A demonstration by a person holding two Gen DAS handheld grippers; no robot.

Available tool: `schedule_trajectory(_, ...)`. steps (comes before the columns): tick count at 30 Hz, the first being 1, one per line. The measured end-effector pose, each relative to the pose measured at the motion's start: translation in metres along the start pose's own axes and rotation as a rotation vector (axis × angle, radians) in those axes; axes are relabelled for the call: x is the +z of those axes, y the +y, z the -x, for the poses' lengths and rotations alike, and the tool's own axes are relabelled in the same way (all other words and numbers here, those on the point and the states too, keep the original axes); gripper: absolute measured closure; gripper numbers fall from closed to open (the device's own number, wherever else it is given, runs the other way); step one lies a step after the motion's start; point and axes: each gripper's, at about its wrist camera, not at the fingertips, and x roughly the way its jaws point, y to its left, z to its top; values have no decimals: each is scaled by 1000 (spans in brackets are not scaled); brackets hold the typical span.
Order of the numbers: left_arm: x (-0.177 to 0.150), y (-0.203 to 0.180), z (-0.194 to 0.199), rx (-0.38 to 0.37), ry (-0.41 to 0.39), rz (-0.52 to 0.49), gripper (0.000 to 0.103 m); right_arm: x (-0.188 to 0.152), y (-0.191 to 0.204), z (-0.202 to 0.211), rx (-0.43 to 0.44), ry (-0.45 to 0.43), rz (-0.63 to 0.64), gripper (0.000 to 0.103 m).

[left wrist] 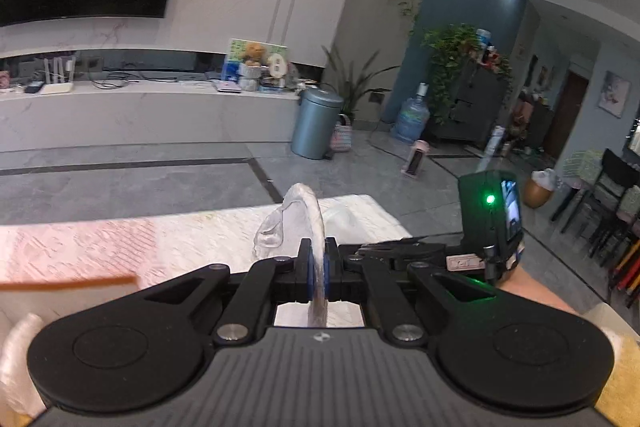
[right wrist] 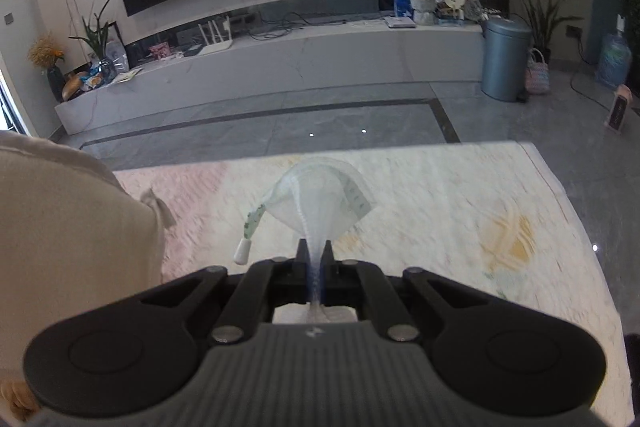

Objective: Organize soft objects
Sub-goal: 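Lift the mesh bag with the right tool while the left holds the pad, then carry the beige pad and mesh bag with both tools over the orange box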

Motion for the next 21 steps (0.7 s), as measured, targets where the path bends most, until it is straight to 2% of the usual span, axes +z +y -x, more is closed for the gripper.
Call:
schedule_trajectory(2, 9, 8, 2, 29, -14, -3, 98, 17, 20, -4, -3, -4, 29, 103)
schedule_trajectory(5, 19, 28, 7, 20, -61, 36, 98, 37, 52, -11, 9, -7, 52, 103)
schedule_trajectory(9, 30, 56, 16, 77, -105, 90, 98, 50, 99, -18, 97, 2, 30, 103)
schedule_trajectory(14, 29, 86, 39, 199, -143, 145, 98, 50, 173, -19, 215, 4, 105, 103)
schedule_trajectory(18, 22, 106, 59, 229, -141, 164, 98, 42, 214, -17, 305, 10, 136, 103)
schedule_trajectory(21, 13, 114, 70, 259, -133, 142, 98, 34, 236, -17, 315, 21, 166, 103)
